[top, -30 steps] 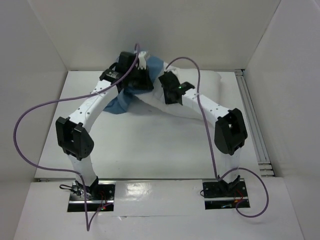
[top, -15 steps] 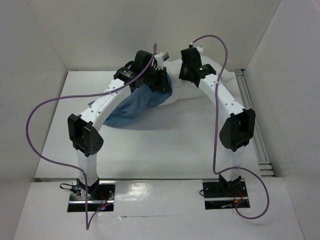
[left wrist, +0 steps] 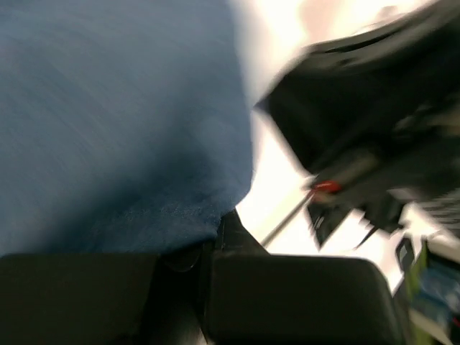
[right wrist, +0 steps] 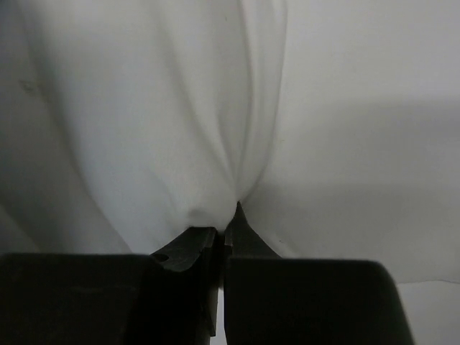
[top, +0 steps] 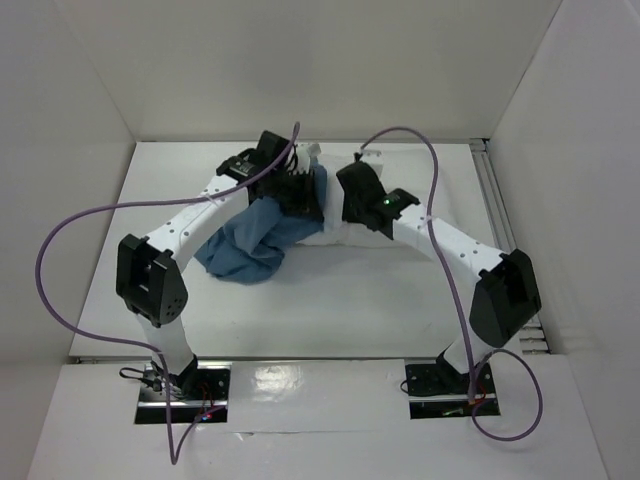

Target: Put the pillow into the pillowcase

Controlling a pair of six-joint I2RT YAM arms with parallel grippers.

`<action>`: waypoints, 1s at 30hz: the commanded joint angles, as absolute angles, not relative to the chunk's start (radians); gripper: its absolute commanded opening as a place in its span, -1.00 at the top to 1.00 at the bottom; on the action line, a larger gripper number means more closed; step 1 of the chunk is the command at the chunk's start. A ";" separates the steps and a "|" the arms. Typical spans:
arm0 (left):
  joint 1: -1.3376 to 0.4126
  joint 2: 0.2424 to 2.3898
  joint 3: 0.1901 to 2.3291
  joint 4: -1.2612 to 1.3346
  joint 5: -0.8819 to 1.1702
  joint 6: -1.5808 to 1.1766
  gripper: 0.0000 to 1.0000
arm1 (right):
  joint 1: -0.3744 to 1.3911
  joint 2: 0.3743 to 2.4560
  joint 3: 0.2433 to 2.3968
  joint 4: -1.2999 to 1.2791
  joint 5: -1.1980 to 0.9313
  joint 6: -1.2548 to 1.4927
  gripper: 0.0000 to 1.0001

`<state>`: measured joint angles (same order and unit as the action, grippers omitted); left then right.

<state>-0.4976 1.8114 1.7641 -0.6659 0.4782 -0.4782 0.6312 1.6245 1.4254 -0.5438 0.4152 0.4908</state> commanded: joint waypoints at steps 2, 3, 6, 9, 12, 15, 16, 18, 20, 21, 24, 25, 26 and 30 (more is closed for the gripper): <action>-0.545 1.723 1.625 -0.561 0.448 -0.474 1.00 | 0.692 1.479 1.215 -0.330 0.216 0.675 1.00; -0.545 1.701 1.615 -0.580 0.427 -0.460 0.99 | 0.692 1.454 1.188 -0.330 0.216 0.686 1.00; -0.545 1.686 1.640 -0.659 0.351 -0.437 0.72 | 0.701 1.433 1.187 -0.342 0.225 0.686 1.00; -0.545 1.667 1.661 -0.725 0.276 -0.425 0.44 | 0.701 1.424 1.201 -0.351 0.241 0.667 1.00; -0.554 1.640 1.652 -0.726 0.230 -0.434 0.15 | 0.701 1.434 1.229 -0.360 0.241 0.657 1.00; -0.554 1.615 1.628 -0.726 0.169 -0.472 0.21 | 0.701 1.443 1.238 -0.360 0.230 0.657 1.00; -0.554 1.615 1.628 -0.726 0.154 -0.472 0.21 | 0.701 1.453 1.238 -0.351 0.230 0.657 1.00; -0.563 1.580 1.605 -0.726 0.082 -0.520 0.21 | 0.701 1.453 1.238 -0.351 0.230 0.647 1.00; -0.572 1.548 1.572 -0.715 -0.010 -0.558 0.18 | 0.701 1.453 1.249 -0.351 0.230 0.647 1.00; -0.572 1.533 1.563 -0.715 -0.044 -0.569 0.15 | 0.701 1.453 1.249 -0.351 0.230 0.647 1.00; -0.572 1.496 1.534 -0.706 -0.119 -0.587 -0.01 | 0.701 1.462 1.258 -0.351 0.230 0.638 1.00; -0.572 1.483 1.522 -0.706 -0.120 -0.588 -0.05 | 0.701 1.462 1.258 -0.351 0.230 0.638 1.00; -0.572 1.483 1.522 -0.706 -0.120 -0.588 0.02 | 0.701 1.462 1.258 -0.351 0.230 0.638 1.00; -0.572 1.505 1.513 -0.696 -0.120 -0.588 0.68 | 0.701 1.471 1.276 -0.351 0.230 0.638 1.00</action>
